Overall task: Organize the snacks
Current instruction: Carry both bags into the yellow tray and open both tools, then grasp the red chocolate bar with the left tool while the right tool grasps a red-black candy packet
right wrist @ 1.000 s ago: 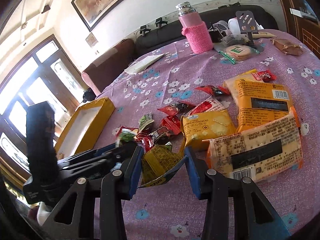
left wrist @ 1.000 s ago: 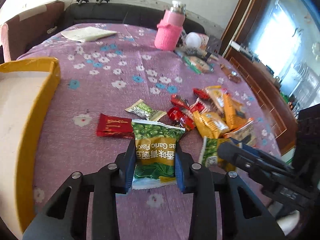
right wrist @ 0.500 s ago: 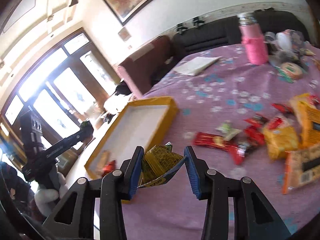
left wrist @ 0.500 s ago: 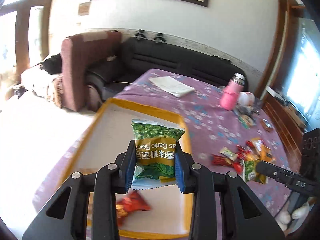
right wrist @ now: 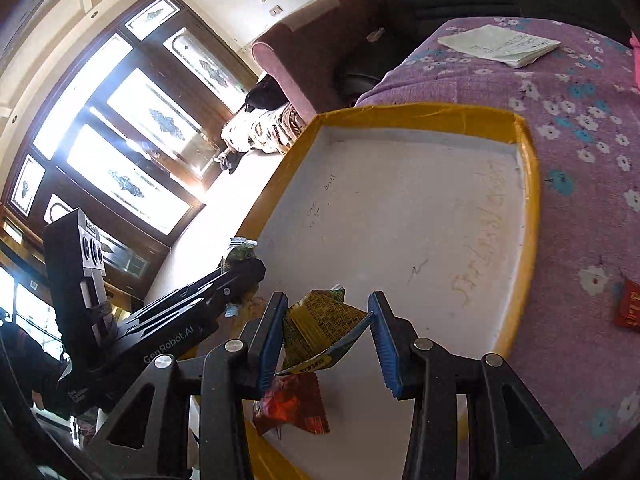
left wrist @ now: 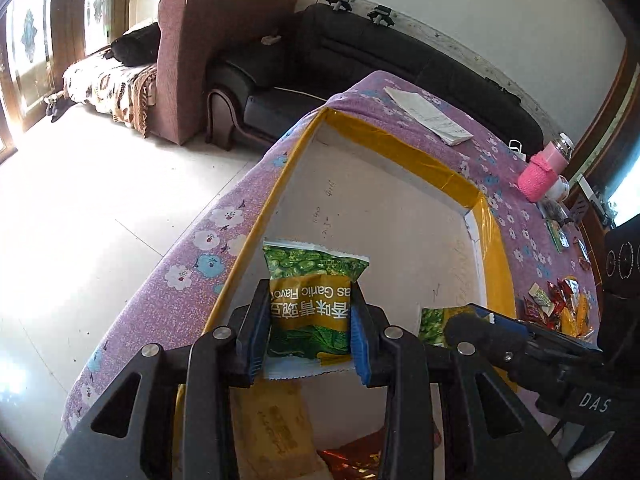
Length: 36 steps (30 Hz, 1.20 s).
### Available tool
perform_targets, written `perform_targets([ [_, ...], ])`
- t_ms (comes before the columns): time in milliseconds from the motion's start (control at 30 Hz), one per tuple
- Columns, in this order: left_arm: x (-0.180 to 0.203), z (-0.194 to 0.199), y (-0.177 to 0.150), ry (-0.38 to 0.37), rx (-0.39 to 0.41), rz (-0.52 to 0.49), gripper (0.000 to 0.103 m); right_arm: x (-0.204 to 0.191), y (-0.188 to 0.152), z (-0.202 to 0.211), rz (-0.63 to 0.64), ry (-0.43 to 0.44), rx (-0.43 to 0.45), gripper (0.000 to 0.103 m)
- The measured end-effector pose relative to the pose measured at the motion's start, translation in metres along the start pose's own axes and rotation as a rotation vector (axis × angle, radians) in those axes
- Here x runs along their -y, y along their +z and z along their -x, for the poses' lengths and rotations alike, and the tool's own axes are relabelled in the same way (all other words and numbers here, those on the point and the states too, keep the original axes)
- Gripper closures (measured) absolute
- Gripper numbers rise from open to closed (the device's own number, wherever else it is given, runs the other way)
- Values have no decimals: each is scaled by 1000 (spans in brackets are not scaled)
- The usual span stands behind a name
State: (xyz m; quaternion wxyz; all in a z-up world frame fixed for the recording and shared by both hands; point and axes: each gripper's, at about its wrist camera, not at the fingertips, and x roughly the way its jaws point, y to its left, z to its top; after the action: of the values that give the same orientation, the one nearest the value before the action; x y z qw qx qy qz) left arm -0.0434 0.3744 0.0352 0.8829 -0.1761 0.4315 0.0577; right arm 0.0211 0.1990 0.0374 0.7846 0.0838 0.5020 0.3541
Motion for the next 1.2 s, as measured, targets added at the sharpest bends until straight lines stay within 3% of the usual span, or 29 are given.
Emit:
perform_targets([
  [200, -16, 4, 7, -95, -17, 67, 66, -8, -1, -21, 9, -23, -16, 58],
  [300, -19, 21, 7, -111, 19, 80, 65, -11, -2, -13, 18, -21, 0, 57],
  [533, 8, 80, 0, -179, 157, 63, 46, 16, 0, 79, -8, 0, 156, 51],
  [667, 47, 98, -13, -272, 177, 25, 32, 78, -12, 146, -62, -111, 253, 46],
  [867, 117, 77, -39, -436, 50, -17, 31, 183, -46, 190, -189, -343, 259, 42],
  [1000, 159, 54, -50, -444, -26, -75, 32, 204, -61, 172, -257, -314, 238, 42],
  [1200, 203, 18, -37, -432, -91, -144, 32, 212, -58, 155, -308, -381, 241, 43],
])
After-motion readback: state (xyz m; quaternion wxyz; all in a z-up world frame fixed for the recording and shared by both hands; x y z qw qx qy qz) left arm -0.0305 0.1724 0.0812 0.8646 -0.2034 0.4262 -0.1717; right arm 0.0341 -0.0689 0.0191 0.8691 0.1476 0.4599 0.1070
